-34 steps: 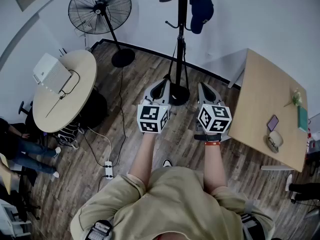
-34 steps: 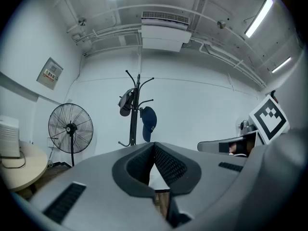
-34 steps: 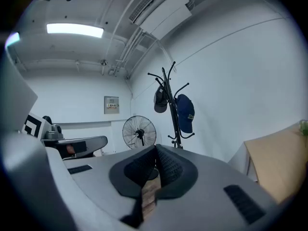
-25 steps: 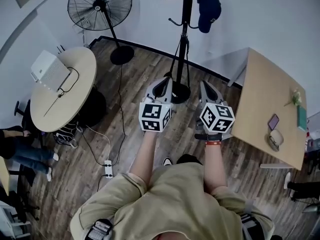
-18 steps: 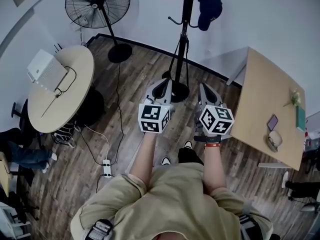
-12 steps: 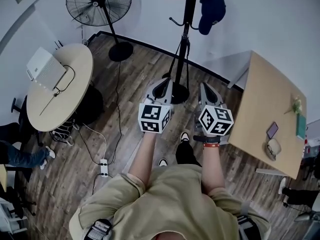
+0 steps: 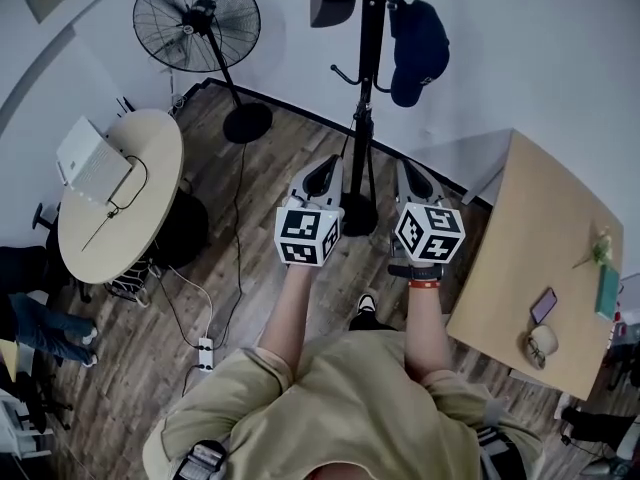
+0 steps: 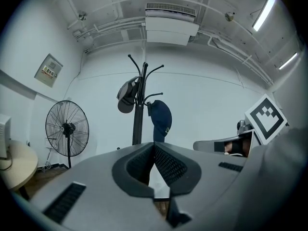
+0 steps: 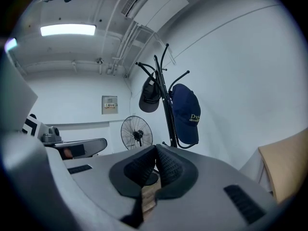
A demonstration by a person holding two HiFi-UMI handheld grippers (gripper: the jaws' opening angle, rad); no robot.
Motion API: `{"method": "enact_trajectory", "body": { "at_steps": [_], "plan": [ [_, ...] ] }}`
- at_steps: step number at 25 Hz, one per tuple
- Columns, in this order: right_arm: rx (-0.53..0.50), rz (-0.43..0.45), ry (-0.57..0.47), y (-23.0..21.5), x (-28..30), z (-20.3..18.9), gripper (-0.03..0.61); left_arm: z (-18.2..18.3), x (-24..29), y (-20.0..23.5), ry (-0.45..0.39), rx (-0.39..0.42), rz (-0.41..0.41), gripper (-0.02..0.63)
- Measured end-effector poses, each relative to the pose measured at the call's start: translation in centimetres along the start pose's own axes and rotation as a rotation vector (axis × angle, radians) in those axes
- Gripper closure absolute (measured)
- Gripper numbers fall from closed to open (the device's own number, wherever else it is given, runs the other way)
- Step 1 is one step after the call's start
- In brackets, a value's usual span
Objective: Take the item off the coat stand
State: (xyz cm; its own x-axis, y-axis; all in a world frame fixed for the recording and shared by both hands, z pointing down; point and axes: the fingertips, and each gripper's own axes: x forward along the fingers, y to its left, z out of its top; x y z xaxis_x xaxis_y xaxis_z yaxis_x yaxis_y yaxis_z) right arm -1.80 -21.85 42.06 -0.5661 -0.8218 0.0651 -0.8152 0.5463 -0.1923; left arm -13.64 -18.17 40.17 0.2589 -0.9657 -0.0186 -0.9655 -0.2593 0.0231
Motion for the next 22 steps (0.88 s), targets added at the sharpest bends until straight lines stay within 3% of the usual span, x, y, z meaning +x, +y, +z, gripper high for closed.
{"method": "enact_trajectory", "body": {
  "at_steps": [11,22],
  "plan": [
    [-0.021,0.092,0.029,-6.9,6.9,3.2,0.558,1.0,11.1,-0.9,0.009,-0.006,0.022,0.591],
    [0.042,0.058,-0.010,-9.6,8.5,5.3,0.524,0.7,14.7,-1.3,0.031,-0.020,-0.058,0.591]
  ]
}}
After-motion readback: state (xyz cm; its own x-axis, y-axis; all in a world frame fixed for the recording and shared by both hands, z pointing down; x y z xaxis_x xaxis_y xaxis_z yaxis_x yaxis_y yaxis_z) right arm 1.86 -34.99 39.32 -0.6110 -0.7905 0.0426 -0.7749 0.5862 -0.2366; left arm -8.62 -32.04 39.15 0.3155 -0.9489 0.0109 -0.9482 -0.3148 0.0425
